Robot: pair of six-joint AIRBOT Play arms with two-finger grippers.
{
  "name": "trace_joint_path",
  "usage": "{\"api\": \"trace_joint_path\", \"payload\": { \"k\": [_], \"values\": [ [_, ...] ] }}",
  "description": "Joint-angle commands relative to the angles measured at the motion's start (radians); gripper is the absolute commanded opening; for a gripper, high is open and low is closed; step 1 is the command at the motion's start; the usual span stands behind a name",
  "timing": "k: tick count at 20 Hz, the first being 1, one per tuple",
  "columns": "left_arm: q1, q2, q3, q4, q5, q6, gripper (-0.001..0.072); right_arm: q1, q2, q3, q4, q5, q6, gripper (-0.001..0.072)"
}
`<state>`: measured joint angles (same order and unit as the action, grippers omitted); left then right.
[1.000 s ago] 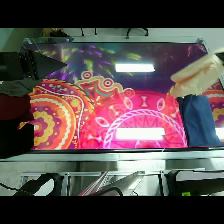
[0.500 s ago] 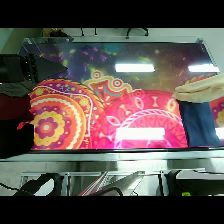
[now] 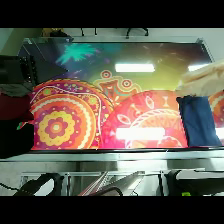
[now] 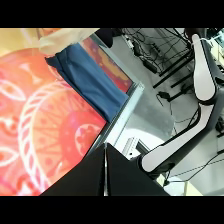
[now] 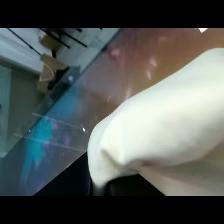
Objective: Fold the shirts.
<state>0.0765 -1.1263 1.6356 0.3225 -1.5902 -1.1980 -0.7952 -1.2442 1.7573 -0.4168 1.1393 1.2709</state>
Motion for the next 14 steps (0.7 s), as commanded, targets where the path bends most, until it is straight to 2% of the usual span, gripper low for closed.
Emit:
{"api": "trace_joint_path", "payload": {
  "k": [1,3,6,12,14],
  "values": [
    [0.001,0.000,0.000,0.000,0.013,0.005,0.0010,0.032,-0.090,0.002,0.311,-0.193,-0.251,0.0020],
    [0.001,0.000,0.000,0.000,0.036,0.011,0.0011,0.031,-0.123,0.019,0.376,-0.219,-0.304,0.0019],
    [0.001,0.000,0.000,0.000,0.048,0.031,0.0010,0.026,-0.131,0.059,0.237,-0.124,-0.305,0.0019],
    [0.001,-0.048,0.000,-0.001,-0.010,0.031,0.0011,0.006,-0.091,0.061,-0.094,0.143,-0.055,0.0018],
    [0.001,-0.071,0.000,-0.001,-0.029,0.031,0.0011,-0.021,-0.075,0.061,-0.149,0.225,0.036,0.0018]
  ]
}}
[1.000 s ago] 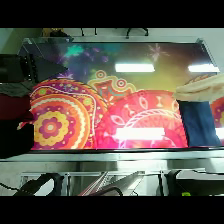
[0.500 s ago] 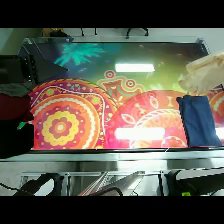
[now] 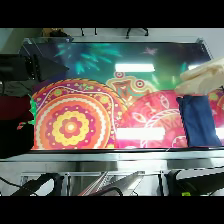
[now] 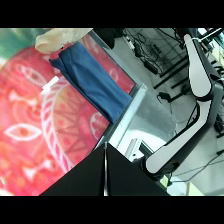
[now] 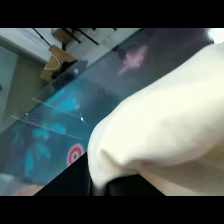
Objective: Fold the shirts.
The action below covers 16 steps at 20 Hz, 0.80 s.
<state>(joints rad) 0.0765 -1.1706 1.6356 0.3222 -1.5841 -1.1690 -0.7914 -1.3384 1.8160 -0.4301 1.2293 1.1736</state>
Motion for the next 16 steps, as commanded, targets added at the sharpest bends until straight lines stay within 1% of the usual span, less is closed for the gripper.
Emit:
{"api": "trace_joint_path", "payload": {
  "k": [1,4,8,11,16],
  "values": [
    [0.001,-0.037,0.000,-0.001,-0.040,0.002,0.0011,-0.051,0.034,0.002,-0.160,0.158,0.172,0.0018],
    [0.001,-0.056,0.000,-0.003,-0.040,0.001,0.0010,-0.142,0.087,0.003,-0.216,0.195,0.196,0.0018],
    [-0.003,-0.055,0.000,-0.004,-0.039,0.003,0.0011,-0.225,0.091,0.001,-0.229,0.362,0.210,0.0018],
    [-0.005,-0.055,0.000,-0.004,-0.040,0.010,0.0010,-0.225,0.090,-0.004,-0.381,0.462,0.327,0.0018],
    [-0.011,-0.055,0.000,-0.004,-0.041,0.020,0.0011,-0.225,0.091,-0.035,-0.553,0.599,0.480,0.0018]
  ]
}}
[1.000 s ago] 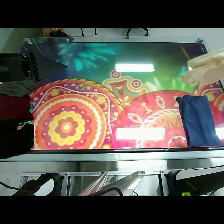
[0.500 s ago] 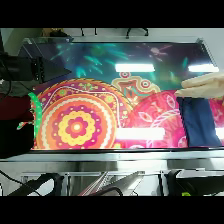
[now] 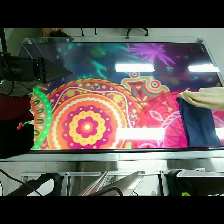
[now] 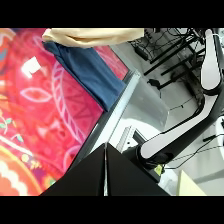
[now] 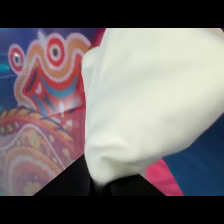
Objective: Fold the shirts.
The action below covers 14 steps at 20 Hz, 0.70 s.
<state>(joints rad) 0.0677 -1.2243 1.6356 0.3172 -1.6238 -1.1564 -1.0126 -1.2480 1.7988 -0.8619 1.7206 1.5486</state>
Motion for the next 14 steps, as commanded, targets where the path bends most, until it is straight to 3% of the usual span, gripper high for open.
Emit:
{"api": "trace_joint_path", "payload": {
  "k": [1,7,8,9,10,12,14],
  "values": [
    [-0.003,-0.001,0.000,0.001,0.000,0.008,0.0011,-0.003,0.001,-0.034,-0.139,0.121,0.129,0.0018],
    [-0.003,-0.001,0.000,0.001,-0.014,0.007,0.0010,-0.003,0.003,-0.155,-0.221,0.120,0.143,0.0029],
    [-0.003,-0.001,0.000,0.001,-0.016,0.007,0.0011,-0.003,0.003,-0.179,-0.227,0.121,0.142,0.0138],
    [-0.003,-0.001,0.000,0.001,-0.017,0.007,0.0011,-0.003,0.003,-0.208,-0.227,0.121,0.143,0.0337],
    [-0.003,-0.001,0.000,0.001,-0.017,0.007,0.0010,-0.001,0.004,-0.237,-0.227,0.121,0.142,0.0404],
    [-0.003,-0.001,0.000,0.001,-0.017,0.007,0.0010,-0.002,0.016,-0.298,-0.236,0.121,0.143,0.0423],
    [-0.003,-0.001,0.000,0.001,-0.019,0.007,0.0011,-0.002,0.033,-0.341,-0.323,0.121,0.143,0.0648]
  ]
}}
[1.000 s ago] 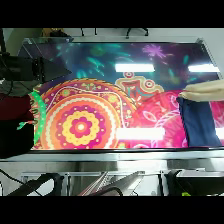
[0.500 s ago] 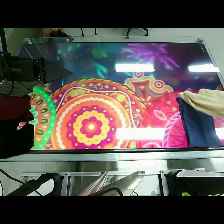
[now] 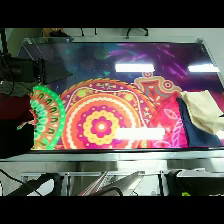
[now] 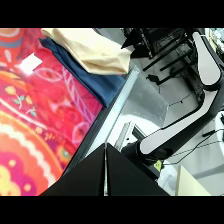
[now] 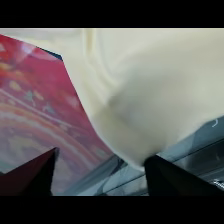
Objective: Fold the shirts.
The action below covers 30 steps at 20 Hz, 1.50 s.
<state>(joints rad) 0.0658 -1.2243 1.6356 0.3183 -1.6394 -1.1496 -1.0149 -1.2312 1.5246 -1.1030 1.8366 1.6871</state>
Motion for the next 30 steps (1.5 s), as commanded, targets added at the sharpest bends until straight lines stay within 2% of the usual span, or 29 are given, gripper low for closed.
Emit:
{"api": "trace_joint_path", "payload": {
  "k": [1,5,8,10,11,12,14,15,16,18,20,22,24,26,28,30],
  "values": [
    [-0.001,-0.001,0.000,0.000,-0.007,0.000,0.0011,0.001,0.019,-0.069,-0.127,0.005,0.004,0.0648],
    [-0.001,-0.001,0.000,0.000,-0.008,0.000,0.0011,0.000,0.037,-0.069,-0.156,0.005,0.005,0.0647],
    [-0.001,-0.001,0.000,0.000,-0.008,0.001,0.0011,-0.010,0.089,-0.064,-0.253,0.003,0.056,0.0641],
    [-0.001,-0.001,0.000,-0.001,-0.002,0.009,0.0010,-0.016,0.090,-0.051,-0.193,-0.032,0.071,0.0622],
    [-0.001,-0.001,0.000,-0.001,0.010,0.008,0.0011,-0.015,0.090,-0.051,-0.105,-0.064,0.067,0.0407],
    [-0.001,-0.001,0.000,-0.006,0.023,0.008,0.0011,-0.011,0.090,-0.051,0.030,-0.116,0.039,0.0110],
    [0.000,-0.001,0.000,-0.004,0.048,0.008,0.0011,0.032,0.093,-0.051,0.274,-0.228,-0.012,0.0085],
    [-0.001,-0.001,0.000,-0.003,0.055,0.006,0.0010,0.077,0.100,-0.051,0.354,-0.277,-0.052,0.0072],
    [-0.001,-0.001,0.000,-0.002,0.057,0.003,0.0010,0.137,0.109,-0.052,0.385,-0.315,-0.094,0.0018],
    [-0.023,0.016,-0.017,0.021,0.066,-0.016,0.0009,0.312,0.142,-0.072,0.348,-0.369,-0.151,0.0018],
    [-0.075,0.090,-0.117,0.124,0.118,-0.043,0.0009,0.524,0.194,-0.143,0.278,-0.398,-0.188,0.0018],
    [-0.170,0.200,-0.284,0.256,0.177,-0.075,0.0008,0.758,0.263,-0.272,0.210,-0.416,-0.222,0.0018],
    [-0.293,0.333,-0.504,0.327,0.251,-0.127,0.0009,1.014,0.370,-0.480,0.166,-0.451,-0.238,0.0018],
    [-0.423,0.454,-0.716,0.347,0.379,-0.192,0.0009,1.216,0.471,-0.678,0.160,-0.581,-0.223,0.0018],
    [-0.521,0.538,-0.864,0.345,0.475,-0.240,0.0009,1.281,0.505,-0.750,0.162,-0.655,-0.198,0.0018],
    [-0.578,0.598,-0.940,0.344,0.532,-0.288,0.0009,1.289,0.504,-0.753,0.164,-0.652,-0.199,0.0018]
  ]
}}
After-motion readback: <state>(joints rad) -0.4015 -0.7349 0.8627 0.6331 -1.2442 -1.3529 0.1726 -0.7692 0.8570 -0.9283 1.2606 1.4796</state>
